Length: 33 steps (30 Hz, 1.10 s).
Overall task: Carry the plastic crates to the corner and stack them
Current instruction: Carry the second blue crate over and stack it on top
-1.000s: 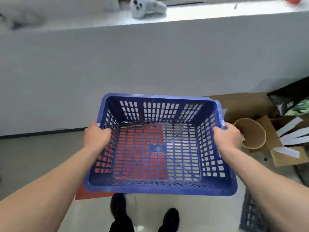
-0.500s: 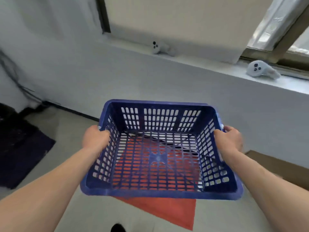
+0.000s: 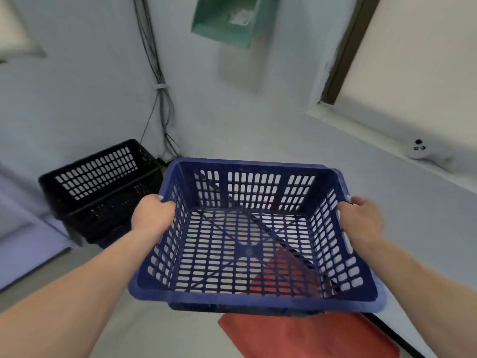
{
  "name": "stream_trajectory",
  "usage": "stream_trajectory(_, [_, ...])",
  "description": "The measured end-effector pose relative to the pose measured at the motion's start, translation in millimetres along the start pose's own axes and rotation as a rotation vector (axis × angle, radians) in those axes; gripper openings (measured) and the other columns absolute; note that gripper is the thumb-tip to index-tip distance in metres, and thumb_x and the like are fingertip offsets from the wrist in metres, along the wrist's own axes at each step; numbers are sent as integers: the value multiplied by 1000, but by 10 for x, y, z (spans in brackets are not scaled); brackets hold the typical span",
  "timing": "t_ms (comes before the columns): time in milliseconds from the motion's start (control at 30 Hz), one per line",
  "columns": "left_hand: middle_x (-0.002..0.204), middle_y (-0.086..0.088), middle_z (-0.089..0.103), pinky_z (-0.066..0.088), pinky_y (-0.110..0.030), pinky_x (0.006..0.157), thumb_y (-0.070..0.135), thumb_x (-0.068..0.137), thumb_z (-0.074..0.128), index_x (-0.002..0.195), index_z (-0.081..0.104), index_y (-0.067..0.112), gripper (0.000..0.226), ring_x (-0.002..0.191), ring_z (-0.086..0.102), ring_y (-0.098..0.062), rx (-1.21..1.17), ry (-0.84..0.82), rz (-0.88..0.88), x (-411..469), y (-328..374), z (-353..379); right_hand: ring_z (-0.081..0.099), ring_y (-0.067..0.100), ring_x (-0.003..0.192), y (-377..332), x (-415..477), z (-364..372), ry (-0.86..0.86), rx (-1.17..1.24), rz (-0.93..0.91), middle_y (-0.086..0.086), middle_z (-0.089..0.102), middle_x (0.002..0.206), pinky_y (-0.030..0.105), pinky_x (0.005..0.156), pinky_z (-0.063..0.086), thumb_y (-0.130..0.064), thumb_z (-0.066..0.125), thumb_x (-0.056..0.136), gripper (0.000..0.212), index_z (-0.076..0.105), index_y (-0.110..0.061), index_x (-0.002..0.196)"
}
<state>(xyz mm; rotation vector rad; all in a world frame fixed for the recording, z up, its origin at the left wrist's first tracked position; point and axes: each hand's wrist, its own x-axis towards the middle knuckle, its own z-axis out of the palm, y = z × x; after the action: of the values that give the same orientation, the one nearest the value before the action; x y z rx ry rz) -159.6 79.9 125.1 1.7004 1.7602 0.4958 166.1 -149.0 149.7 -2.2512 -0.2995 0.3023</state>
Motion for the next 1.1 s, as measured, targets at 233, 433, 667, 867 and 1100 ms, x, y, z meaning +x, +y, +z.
stream_trajectory(233, [63,-10,59,37,-31,54,21,83,57,62,54,13,23,59,56,-31,-69,137,-146,968,-286,-778,61,29,76,-1270,338,1282,-189,-37,-180,-4,56,69,39,77,48,-17,60,87,9,55,-20,81])
stream_trajectory(433, [72,-14,66,41,-32,56,19,83,56,69,61,8,19,65,59,-31,-122,295,-276,1776,-512,-1403,67,34,67,-2416,555,2397,-326,-73,-357,10,71,69,38,66,56,-21,59,79,18,71,-9,75])
stream_trajectory(667, [76,-16,69,52,-39,63,21,83,56,79,69,6,20,71,65,-36,-149,421,-380,2760,-864,-2116,69,39,77,-3688,477,3643,-397,-60,-491,16,73,82,47,71,59,-21,57,77,26,72,-3,87])
stream_trajectory(867, [77,-13,70,55,-39,66,21,87,56,88,68,12,16,71,67,-35,-177,438,-434,3642,-1346,-2566,67,37,70,-4457,257,4792,-427,-62,-547,16,72,77,46,68,57,-22,57,80,22,71,-5,81])
stream_trajectory(1100, [80,-11,72,60,-49,75,21,84,58,89,68,13,14,73,69,-35,-212,423,-485,4482,-1828,-2836,63,30,68,-4932,94,5915,-509,-70,-539,4,67,70,32,58,43,-20,60,84,14,67,-15,74])
